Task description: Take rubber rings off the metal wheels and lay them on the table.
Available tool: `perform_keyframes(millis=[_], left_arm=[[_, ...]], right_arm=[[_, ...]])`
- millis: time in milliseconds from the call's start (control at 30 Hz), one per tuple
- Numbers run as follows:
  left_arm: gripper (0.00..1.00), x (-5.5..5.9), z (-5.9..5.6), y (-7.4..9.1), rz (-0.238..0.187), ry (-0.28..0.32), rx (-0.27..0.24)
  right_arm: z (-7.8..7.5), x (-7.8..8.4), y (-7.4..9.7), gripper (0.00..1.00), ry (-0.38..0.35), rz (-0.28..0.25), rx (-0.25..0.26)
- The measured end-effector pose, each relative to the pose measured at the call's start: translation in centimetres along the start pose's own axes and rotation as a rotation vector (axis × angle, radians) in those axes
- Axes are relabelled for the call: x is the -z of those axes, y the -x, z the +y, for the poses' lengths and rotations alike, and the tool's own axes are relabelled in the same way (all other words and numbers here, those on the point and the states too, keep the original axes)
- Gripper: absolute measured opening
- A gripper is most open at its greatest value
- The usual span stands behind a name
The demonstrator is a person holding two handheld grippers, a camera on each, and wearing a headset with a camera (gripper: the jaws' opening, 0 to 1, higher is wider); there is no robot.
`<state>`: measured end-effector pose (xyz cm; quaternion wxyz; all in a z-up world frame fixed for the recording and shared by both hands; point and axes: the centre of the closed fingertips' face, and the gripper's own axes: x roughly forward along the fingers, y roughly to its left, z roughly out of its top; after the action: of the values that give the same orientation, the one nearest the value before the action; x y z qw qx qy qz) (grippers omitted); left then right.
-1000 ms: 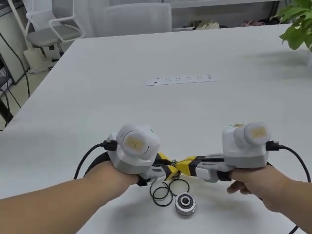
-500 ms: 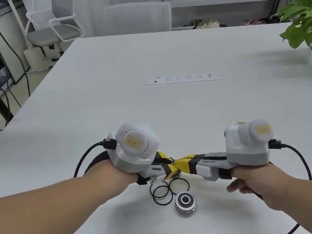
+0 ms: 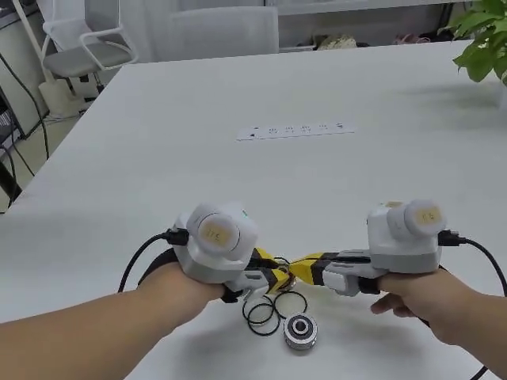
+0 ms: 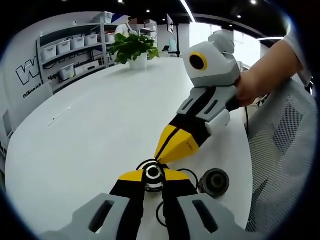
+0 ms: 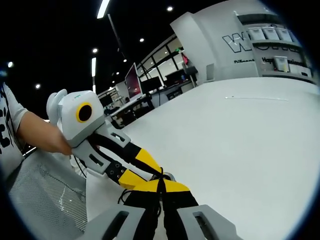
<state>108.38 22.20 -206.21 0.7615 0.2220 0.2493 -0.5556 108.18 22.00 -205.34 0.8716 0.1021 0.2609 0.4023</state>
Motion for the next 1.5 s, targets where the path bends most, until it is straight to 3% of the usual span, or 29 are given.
perform_keyframes(millis=[200,767,1233,1500], left_arm=[[0.13,-0.2,-0.4,0.3,-0.008,-0.034,0.021],[0.28,-1.1,-0.6,2.5,-0.066,-0.026,0.033],[0.43,-1.5,-0.7,5.5,-0.129,0.005,0.027],[0.48,-1.0,-0.5,7.2,-0.143,0.015,0.013]], right_arm=[[0.1,0.0,0.0,0.00,-0.002,-0.001,-0.001],[0.0,-0.7,0.3,0.00,-0.019,-0.028,-0.005],[0.8,-1.3,0.1,0.00,-0.035,-0.051,-0.038],[1.5,-1.6,0.0,0.00,-0.044,-0.062,-0.066]])
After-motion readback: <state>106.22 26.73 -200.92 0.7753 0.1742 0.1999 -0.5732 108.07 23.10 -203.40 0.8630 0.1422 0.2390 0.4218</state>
